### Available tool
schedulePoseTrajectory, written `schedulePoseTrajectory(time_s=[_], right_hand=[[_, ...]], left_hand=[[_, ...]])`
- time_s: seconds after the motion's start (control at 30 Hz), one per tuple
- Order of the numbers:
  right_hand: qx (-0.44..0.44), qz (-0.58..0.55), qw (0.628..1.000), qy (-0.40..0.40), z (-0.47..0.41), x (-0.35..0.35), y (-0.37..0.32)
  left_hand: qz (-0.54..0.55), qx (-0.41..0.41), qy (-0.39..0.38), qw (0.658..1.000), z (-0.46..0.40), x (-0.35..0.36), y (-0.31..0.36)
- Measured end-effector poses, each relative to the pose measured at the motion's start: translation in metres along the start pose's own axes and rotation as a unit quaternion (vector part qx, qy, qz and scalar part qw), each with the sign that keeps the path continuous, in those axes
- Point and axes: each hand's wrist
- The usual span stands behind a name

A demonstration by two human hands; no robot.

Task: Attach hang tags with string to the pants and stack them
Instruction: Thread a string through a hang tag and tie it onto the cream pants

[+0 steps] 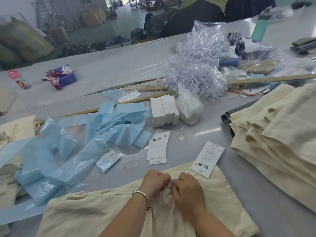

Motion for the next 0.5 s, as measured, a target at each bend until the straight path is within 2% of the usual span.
schedulePoseTrajectory(time_s=[0.07, 0.1, 0.17, 0.2, 0.23, 0.3, 0.33, 0.5], right_hand=[[0.048, -0.132, 0.990, 0.009, 0.005, -0.013, 0.013], [0.074, -0.162, 0.984, 0.028, 0.006, -0.021, 0.021], [0.107, -0.122, 0.985, 0.057, 0.001, -0.038, 0.041], [0.121, -0.077, 0.989, 0.036, -0.005, -0.045, 0.051], [0.139, -0.021, 0.990, -0.021, -0.011, -0.051, 0.059], [0.160, 0.074, 0.974, -0.143, -0.021, -0.055, 0.070], [0.164, 0.086, 0.967, -0.177, -0.023, -0.054, 0.073], [0.135, 0.054, 0.970, -0.196, -0.031, -0.047, 0.073]], left_hand=[[0.014, 0.020, 0.011, 1.000, -0.002, 0.004, 0.003], [0.029, 0.036, 0.015, 0.999, -0.002, 0.006, 0.005], [0.070, 0.064, 0.010, 0.995, -0.002, 0.012, 0.009], [0.088, 0.073, 0.004, 0.993, -0.001, 0.015, 0.011], [0.100, 0.080, -0.004, 0.992, 0.000, 0.018, 0.013], [0.099, 0.094, -0.015, 0.991, 0.000, 0.023, 0.016], [0.087, 0.100, -0.018, 0.991, -0.001, 0.025, 0.017], [0.029, 0.130, -0.014, 0.991, -0.003, 0.027, 0.014]])
Point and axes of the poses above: each hand's wrist, its own z-axis away from the middle knuckle, its own x-axis out of the palm, y = z × x, and after that the axes turned 12 degrees about -y, right-handed
